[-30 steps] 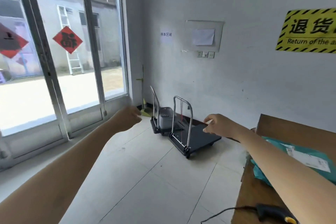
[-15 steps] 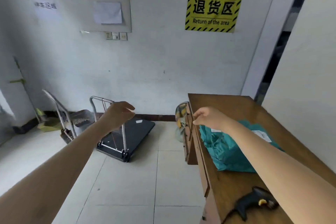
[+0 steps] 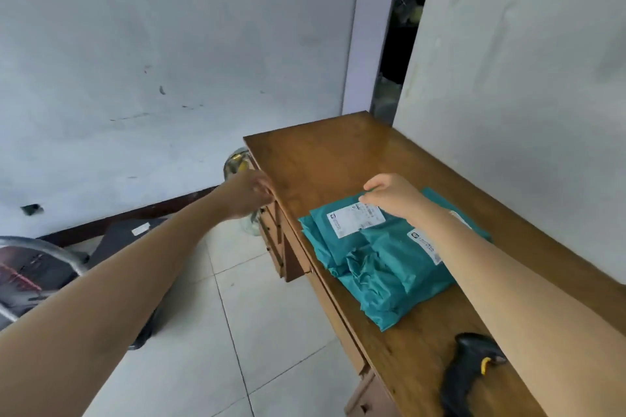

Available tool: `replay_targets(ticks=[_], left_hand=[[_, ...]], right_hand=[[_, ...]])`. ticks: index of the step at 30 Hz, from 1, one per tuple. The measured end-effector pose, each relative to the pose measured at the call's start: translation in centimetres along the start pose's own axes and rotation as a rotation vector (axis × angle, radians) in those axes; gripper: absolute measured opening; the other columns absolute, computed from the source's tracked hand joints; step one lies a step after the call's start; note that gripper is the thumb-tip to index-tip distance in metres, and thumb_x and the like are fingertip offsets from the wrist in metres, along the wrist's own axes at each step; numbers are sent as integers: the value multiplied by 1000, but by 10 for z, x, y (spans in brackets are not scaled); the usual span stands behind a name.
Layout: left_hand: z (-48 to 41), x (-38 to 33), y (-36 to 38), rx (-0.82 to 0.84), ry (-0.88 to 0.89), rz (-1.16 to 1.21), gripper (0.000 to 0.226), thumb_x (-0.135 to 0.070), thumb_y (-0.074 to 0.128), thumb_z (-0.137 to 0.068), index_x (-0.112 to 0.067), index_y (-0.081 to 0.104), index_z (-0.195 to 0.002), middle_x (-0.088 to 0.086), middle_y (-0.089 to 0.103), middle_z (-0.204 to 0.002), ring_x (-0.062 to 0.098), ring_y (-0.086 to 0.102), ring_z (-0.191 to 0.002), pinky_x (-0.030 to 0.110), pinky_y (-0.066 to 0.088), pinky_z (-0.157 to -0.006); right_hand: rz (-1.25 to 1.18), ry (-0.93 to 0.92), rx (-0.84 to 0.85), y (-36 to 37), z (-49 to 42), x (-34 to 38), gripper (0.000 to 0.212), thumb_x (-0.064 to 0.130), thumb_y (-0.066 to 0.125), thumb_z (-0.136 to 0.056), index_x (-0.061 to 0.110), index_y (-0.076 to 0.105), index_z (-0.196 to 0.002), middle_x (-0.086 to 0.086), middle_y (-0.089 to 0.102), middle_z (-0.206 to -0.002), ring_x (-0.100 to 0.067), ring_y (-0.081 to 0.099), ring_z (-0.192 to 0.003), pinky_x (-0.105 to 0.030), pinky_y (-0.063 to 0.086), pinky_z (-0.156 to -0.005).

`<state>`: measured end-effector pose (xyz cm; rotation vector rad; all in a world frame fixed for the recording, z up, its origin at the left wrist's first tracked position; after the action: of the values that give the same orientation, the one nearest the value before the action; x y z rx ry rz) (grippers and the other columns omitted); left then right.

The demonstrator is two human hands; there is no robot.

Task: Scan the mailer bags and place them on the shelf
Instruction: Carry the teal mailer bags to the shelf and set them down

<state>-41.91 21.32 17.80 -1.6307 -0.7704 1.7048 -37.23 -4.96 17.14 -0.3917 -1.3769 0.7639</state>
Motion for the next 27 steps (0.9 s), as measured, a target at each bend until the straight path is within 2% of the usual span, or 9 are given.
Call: replay_targets(ticks=[7,10,11,12,13,18,22,25,27], left_hand=[[-150,7,57,334,176,35,25,-26,57,-92,-13,60,-113,5,63,-116,16,59,-99,29,45,-90],[-202,12,80,448,162,120,41,-36,59,-89,-14,54,-124,4,59,-124,17,57,-105,28,45,-90],[-216,14,89,503,131,159,48,-40,61,-88,-15,51,-127,5,56,-128,20,56,-110,33,46,-95],[-227,15,98,561,102,171,55,-43,62,-86,-15,47,-131,6,53,-132,23,54,-115,37,46,-99],[-236,15,107,610,80,155,61,-45,63,-85,-15,43,-134,6,50,-136,25,51,-119,38,43,-102],[-261,16,157,750,3,83,84,-46,67,-82,-9,27,-146,11,36,-149,28,42,-131,36,38,-103],[-265,29,189,882,-163,153,86,-42,74,-76,-5,31,-140,11,48,-137,26,53,-114,31,44,-85],[-268,40,204,949,-343,297,85,-40,81,-68,-5,40,-133,11,63,-112,24,63,-91,33,52,-73],[-273,44,210,970,-415,366,95,-44,86,-56,-7,43,-131,11,65,-110,27,65,-92,40,54,-81]], right_hand=[[-1,292,-158,19,-67,-29,50,18,61,-89,8,48,-136,-9,59,-114,-21,61,-97,-29,49,-70],[-131,505,-290,36,-95,-35,29,12,58,-87,1,55,-114,-14,51,-132,-29,63,-94,-38,49,-77],[-175,569,-336,42,-102,-37,12,12,58,-85,5,52,-94,1,33,-87,-25,56,-78,-34,43,-66],[-247,637,-378,48,-109,-40,13,12,58,-84,10,44,-84,-5,47,-77,-20,45,-69,-30,34,-60],[-325,701,-401,54,-114,-42,17,12,58,-84,12,41,-82,-1,40,-73,-16,40,-66,-27,29,-57],[-628,929,-522,98,-131,-66,45,19,65,-84,0,47,-120,-4,62,-94,-15,59,-78,-24,42,-56],[-832,1059,-732,128,-148,-89,38,12,61,-78,0,56,-114,-10,69,-102,-26,66,-93,-31,52,-77],[-960,1122,-872,138,-150,-95,6,8,60,-80,6,63,-85,-2,63,-76,-23,62,-76,-28,48,-66],[-1061,1161,-924,144,-152,-97,10,13,60,-78,6,63,-84,-3,60,-73,-23,58,-66,-26,44,-57]])
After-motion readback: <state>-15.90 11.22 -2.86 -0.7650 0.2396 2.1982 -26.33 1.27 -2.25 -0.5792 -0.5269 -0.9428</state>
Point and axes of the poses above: each hand's wrist, its own z-axis away from the middle knuckle, its own y-axis out of the palm, x = y × z, the point moved 1 cm from there along -z, towards the middle knuckle
